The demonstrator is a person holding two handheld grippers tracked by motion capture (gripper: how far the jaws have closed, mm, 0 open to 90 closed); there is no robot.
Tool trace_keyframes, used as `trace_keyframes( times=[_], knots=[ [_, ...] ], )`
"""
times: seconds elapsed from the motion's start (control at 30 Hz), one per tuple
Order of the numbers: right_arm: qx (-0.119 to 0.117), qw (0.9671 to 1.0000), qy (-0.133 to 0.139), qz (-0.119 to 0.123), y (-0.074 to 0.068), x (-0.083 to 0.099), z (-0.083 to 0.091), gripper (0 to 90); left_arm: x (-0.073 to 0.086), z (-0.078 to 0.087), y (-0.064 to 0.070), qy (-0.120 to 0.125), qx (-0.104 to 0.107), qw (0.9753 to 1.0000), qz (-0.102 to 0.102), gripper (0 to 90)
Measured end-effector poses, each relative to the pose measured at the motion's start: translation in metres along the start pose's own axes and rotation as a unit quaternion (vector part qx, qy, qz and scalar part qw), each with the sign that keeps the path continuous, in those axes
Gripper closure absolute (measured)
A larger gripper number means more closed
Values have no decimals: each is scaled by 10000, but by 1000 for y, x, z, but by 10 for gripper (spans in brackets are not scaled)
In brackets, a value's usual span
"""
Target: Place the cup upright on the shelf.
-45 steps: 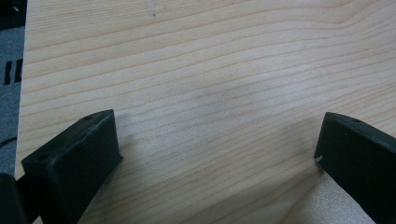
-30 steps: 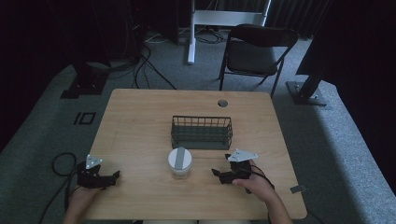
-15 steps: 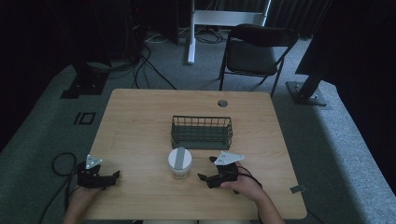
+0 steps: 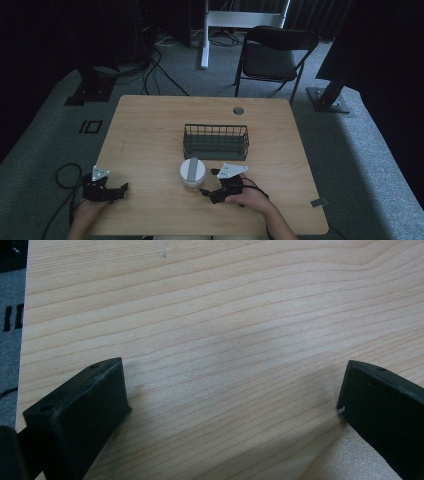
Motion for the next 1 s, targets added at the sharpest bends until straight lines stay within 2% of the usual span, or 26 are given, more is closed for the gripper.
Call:
trace_keyframes(
  times=[0.57, 0.73, 1.0],
  knots=[
    [-198, 9997, 91, 99, -4, -17, -25, 146, 0, 0, 0, 1, 0, 10000, 0, 1],
    [-167, 9996, 105, 179, -4, -19, -31, 152, 0, 0, 0, 2, 0, 10000, 1, 1],
    [-160, 9998, 86, 88, -3, -22, -35, 165, 0, 0, 0, 0, 0, 10000, -2, 1]
  ],
)
Point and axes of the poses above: each handheld gripper's, and its own axes: z roughly backward along the jaws, x roughly out of its underside, y roughly to its right, the point moved 7 cm from there along -z, roughly forward along the jaws, and after that the axes turned 9 degrees about -x, right-handed, at the moved point
